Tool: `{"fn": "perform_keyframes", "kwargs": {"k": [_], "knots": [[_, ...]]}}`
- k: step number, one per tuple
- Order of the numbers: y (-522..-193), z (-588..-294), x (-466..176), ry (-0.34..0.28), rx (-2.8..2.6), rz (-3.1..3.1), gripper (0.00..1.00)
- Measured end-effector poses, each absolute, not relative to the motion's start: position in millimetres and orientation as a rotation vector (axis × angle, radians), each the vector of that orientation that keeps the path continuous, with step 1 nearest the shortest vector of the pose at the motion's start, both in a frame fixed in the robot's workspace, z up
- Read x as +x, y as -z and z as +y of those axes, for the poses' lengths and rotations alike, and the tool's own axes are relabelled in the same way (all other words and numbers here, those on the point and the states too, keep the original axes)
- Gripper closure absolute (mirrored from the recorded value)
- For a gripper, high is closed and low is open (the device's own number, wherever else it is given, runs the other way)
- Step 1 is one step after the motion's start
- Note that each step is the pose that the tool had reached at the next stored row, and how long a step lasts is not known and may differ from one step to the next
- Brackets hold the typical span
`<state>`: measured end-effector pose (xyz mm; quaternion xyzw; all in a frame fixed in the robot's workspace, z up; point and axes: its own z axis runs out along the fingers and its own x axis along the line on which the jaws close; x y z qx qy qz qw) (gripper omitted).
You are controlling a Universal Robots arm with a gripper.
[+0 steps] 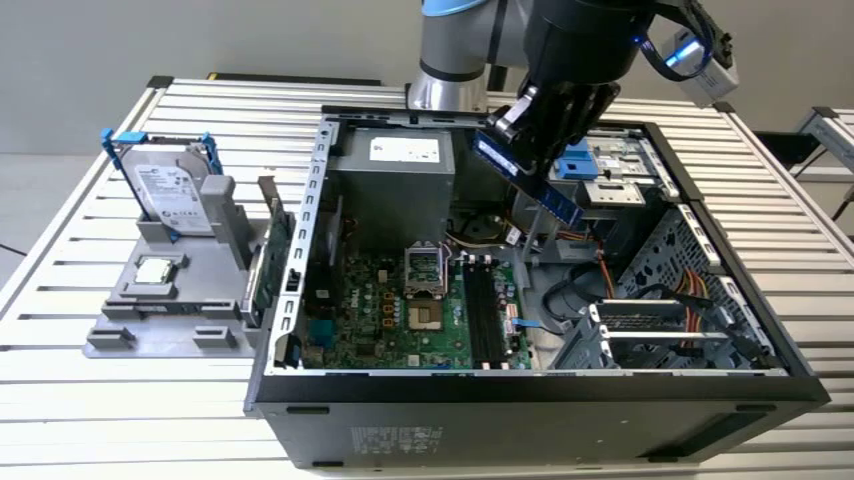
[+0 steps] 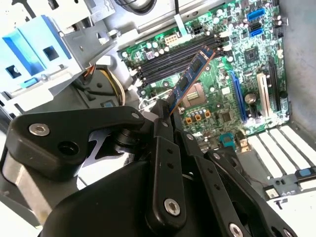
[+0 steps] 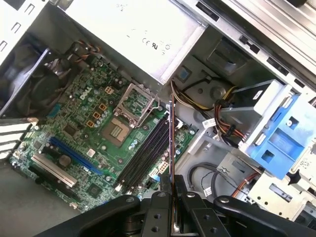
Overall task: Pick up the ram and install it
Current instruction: 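Insert the ram into the slot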
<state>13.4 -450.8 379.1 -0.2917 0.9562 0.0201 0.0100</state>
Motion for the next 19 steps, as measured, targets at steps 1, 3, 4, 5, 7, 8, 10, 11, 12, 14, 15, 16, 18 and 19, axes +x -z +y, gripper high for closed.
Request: {"fn": "perform_keyframes", "kwargs": {"k": [1, 3, 4, 5, 7, 8, 10, 11, 12, 14, 15, 16, 18, 19], "knots": [[-379.2, -450.7, 13.4, -0.062, -0.895, 2.990, 1.00], [-379.2, -450.8, 13.4, -0.062, -0.865, 2.998, 1.00], [-379.2, -450.8, 13.4, -0.062, -0.849, 3.003, 1.00], [-379.2, -450.8, 13.4, -0.062, -0.834, 3.007, 1.00], [-379.2, -450.8, 13.4, -0.061, -0.804, 3.014, 1.00], [-379.2, -450.8, 13.4, -0.061, -0.789, 3.018, 1.00], [-379.1, -450.8, 13.4, -0.061, -0.758, 3.026, 1.00], [-379.1, -450.8, 13.4, -0.061, -0.741, 3.030, 1.00], [-379.1, -450.8, 13.4, -0.060, -0.726, 3.033, 1.00], [-379.0, -450.8, 13.4, -0.060, -0.692, 3.041, 1.00], [-378.9, -450.8, 13.4, -0.060, -0.675, 3.044, 1.00], [-378.9, -450.8, 13.4, -0.059, -0.658, 3.048, 1.00], [-378.7, -450.8, 13.4, -0.059, -0.624, 3.054, 1.00], [-378.6, -450.8, 13.4, -0.059, -0.608, 3.057, 1.00]]}}
